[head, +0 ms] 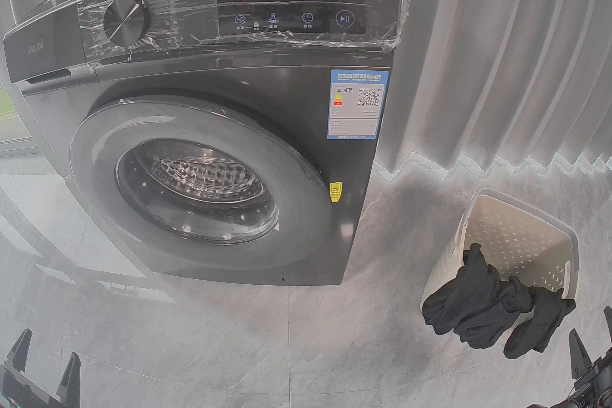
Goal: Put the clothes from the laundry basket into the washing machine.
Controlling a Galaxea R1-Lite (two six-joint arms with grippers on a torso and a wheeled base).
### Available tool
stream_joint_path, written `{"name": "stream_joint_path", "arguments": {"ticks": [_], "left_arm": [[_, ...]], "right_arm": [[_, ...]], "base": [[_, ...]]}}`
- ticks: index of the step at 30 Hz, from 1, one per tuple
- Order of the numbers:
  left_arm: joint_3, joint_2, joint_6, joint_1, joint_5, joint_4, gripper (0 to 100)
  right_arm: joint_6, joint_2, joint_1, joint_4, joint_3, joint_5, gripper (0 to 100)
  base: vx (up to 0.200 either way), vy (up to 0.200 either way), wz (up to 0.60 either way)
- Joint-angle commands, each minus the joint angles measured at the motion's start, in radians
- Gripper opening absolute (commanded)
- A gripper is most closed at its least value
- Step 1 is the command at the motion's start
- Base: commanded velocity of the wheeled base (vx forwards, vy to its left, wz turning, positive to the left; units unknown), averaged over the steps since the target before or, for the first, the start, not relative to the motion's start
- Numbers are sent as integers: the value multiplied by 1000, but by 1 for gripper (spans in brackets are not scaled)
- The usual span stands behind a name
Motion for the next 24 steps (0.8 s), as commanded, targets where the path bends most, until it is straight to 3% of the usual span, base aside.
{"name": "stream_joint_path", "arguments": {"ticks": [1,4,10,22,24], "left_arm": [[18,-12,-3,0,0,-2,100],[18,-12,-6,0,-1,-2,100],[18,-12,-2,0,-1,-2,100],[18,-12,-5,0,-1,-2,100],[18,-12,-6,0,-1,-2,100]], "right_arm": [[0,-4,1,0,18,0,100],[0,-4,1,0,18,0,100],[0,-4,-1,0,18,0,100],[0,-4,1,0,18,0,100],[0,-4,-1,0,18,0,100]], "base": [[0,0,0],[0,0,0],[0,200,0],[0,0,0],[0,200,0]]}}
